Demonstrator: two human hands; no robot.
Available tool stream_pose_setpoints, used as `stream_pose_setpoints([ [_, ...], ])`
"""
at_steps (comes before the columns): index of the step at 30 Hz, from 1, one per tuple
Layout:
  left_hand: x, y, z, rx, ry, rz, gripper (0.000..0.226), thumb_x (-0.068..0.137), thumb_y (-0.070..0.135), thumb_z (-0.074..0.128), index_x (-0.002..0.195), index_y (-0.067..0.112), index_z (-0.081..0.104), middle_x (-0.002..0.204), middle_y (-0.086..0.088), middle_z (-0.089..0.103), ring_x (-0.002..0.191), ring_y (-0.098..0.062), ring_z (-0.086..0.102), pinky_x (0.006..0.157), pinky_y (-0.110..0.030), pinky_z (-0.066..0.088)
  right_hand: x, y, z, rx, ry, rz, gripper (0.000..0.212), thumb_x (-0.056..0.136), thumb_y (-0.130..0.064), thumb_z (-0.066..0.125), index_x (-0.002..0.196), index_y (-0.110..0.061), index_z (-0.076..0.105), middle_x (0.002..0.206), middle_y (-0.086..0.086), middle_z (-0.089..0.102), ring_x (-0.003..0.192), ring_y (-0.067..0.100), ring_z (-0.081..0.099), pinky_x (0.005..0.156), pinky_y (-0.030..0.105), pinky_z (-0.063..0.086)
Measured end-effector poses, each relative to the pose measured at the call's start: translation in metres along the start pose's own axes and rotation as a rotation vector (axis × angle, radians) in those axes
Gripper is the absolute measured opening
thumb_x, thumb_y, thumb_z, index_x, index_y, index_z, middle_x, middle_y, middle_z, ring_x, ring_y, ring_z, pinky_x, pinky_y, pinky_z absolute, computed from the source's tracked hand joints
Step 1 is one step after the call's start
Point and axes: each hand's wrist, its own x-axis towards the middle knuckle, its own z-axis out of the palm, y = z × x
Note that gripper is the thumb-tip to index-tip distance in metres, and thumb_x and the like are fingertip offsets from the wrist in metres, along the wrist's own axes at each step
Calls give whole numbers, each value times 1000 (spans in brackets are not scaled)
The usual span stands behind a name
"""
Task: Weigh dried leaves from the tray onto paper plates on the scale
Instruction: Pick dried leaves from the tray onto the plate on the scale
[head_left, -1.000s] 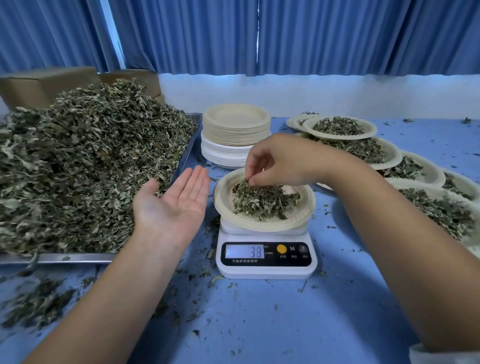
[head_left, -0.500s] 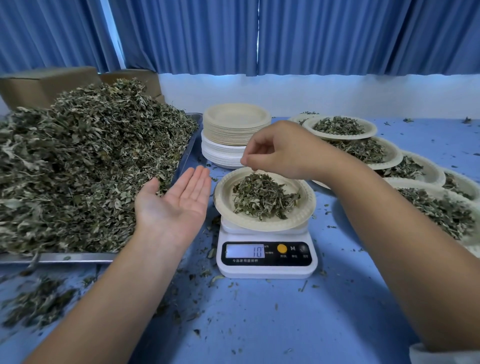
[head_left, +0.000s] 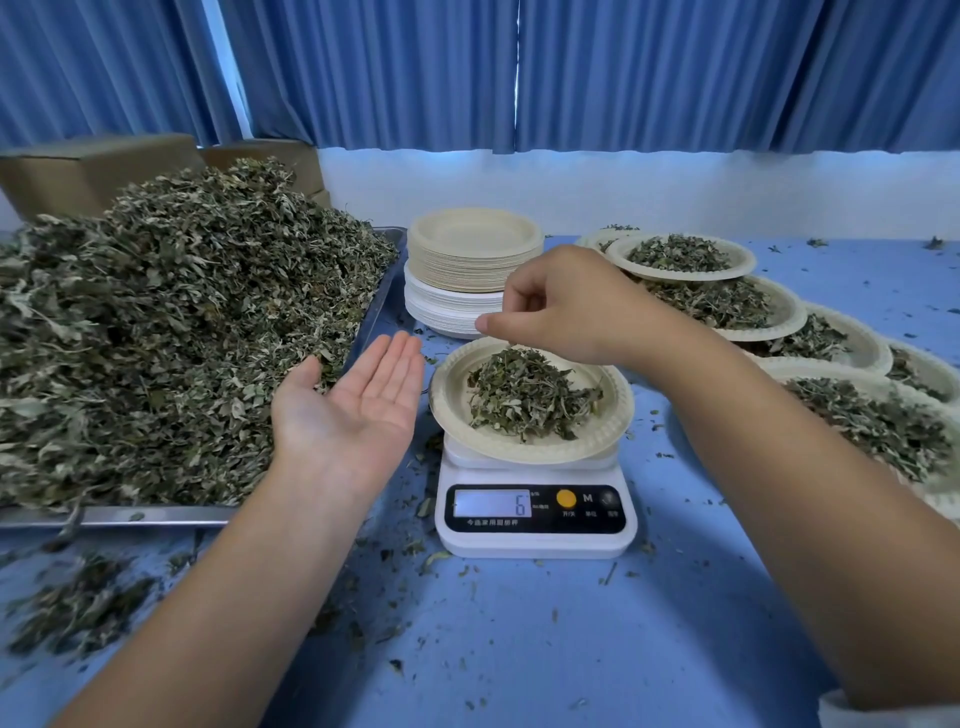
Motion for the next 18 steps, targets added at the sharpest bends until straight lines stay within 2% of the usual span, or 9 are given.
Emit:
stream_pose_setpoints([
  [3,0,0,0,10,5,3,58,100,39,35,115,-13,55,108,-29,66,103,-37,64,87,-43,53,0,0,1,10,-15,8,35,86,-35,69,63,-8,66,41,-11,47,43,2,41,44,11,30],
  [6,1,0,0,21,7,6,58,100,40,35,116,-12,55,108,-28,66,103,-37,64,87,-42,53,0,0,1,17,-27,11,35,87,-35,67,62,-11,66,36,-14,46,40,1,42,43,11,30],
  [11,1,1,1,16,16,8,56,101,39,34,115,-12,55,110,-28,65,104,-36,64,87,-42,53,1,-1,4,31,-5,-9,26,86,-35,69,67,-17,67,52,-11,55,47,-2,46,48,10,34],
  [15,-2,-2,4,21,47,4,52,102,33,32,113,-11,55,107,-27,66,104,-36,63,90,-42,51,5,-9,20,73,-3,-53,13,84,-29,70,74,-20,70,65,-7,63,55,-1,50,58,17,43],
  [18,-3,-3,3,-7,56,-14,51,103,32,29,109,-12,55,106,-27,64,110,-34,59,93,-41,48,17,-31,36,42,-9,-133,7,84,-20,67,81,-18,73,71,-8,65,59,-3,52,61,10,40],
])
